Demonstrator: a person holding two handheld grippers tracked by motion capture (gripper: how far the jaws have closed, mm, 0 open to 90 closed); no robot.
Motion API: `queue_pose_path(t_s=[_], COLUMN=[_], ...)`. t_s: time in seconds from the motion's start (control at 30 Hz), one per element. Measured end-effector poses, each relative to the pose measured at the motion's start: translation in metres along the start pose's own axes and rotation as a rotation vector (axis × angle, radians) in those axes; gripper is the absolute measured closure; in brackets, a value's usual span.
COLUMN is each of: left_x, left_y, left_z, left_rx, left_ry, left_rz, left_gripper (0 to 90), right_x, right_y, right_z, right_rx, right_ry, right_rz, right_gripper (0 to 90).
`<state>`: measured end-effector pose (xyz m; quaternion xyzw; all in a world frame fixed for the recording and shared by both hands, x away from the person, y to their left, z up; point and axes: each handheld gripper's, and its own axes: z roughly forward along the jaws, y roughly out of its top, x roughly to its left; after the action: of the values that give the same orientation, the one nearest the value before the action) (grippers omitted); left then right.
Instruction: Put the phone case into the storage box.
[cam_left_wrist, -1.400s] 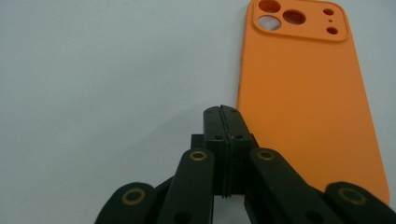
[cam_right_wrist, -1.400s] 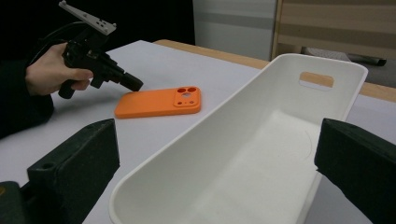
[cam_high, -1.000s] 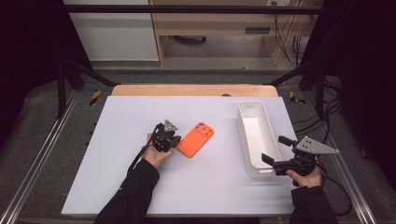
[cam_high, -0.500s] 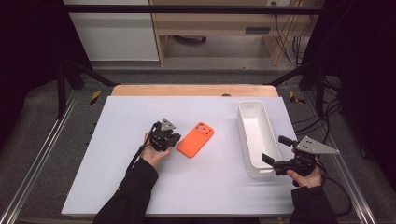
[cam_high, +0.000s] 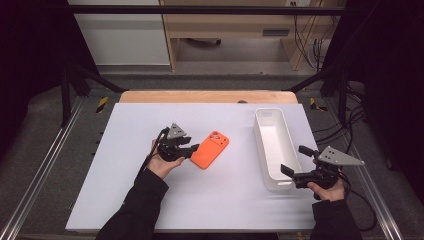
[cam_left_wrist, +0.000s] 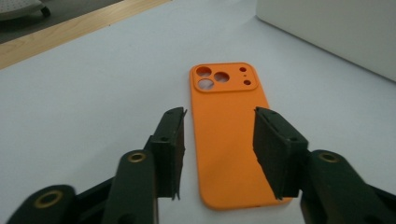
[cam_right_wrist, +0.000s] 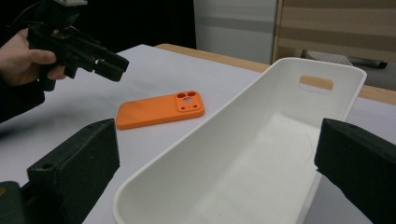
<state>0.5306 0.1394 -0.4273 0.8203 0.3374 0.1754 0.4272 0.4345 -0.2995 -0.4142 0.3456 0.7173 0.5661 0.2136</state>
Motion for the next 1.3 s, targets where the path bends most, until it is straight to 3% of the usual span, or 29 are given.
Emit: queue_pose_path(t_s=[0.1, 0.2, 0.5, 0.93, 1.13, 1.3], left_x=[-0.004, -0.008, -0.013, -0.017, -0.019, -0.016], left_y=[0.004, 0.009, 0.019, 0.026, 0.031, 0.035], left_z=[-0.002, -0.005, -0.012, -0.01, -0.006, -0.001], left_rx=[-0.008, -0.018, -0.067, -0.051, -0.052, -0.056], left_ry=[-0.014, -0.027, -0.044, -0.04, -0.04, -0.045], left_rz=[0.008, 0.022, 0.015, 0.016, 0.032, 0.02], left_gripper=[51.0, 41.6, 26.1, 5.7, 2.7, 2.0], right_x=[0.0, 0.0, 0.0, -0.001, -0.001, 0.0], right_y=[0.0, 0.0, 0.0, 0.0, 0.0, 0.0], right_z=[0.0, 0.001, -0.001, -0.001, 0.0, 0.001], right_rx=[-0.001, 0.0, -0.003, -0.005, -0.003, 0.002], right_ry=[0.002, 0.002, 0.001, -0.001, -0.001, -0.001], right_rz=[-0.003, -0.001, 0.0, 0.0, -0.002, -0.005], right_gripper=[0.5, 0.5, 0.5, 0.5, 0.5, 0.5])
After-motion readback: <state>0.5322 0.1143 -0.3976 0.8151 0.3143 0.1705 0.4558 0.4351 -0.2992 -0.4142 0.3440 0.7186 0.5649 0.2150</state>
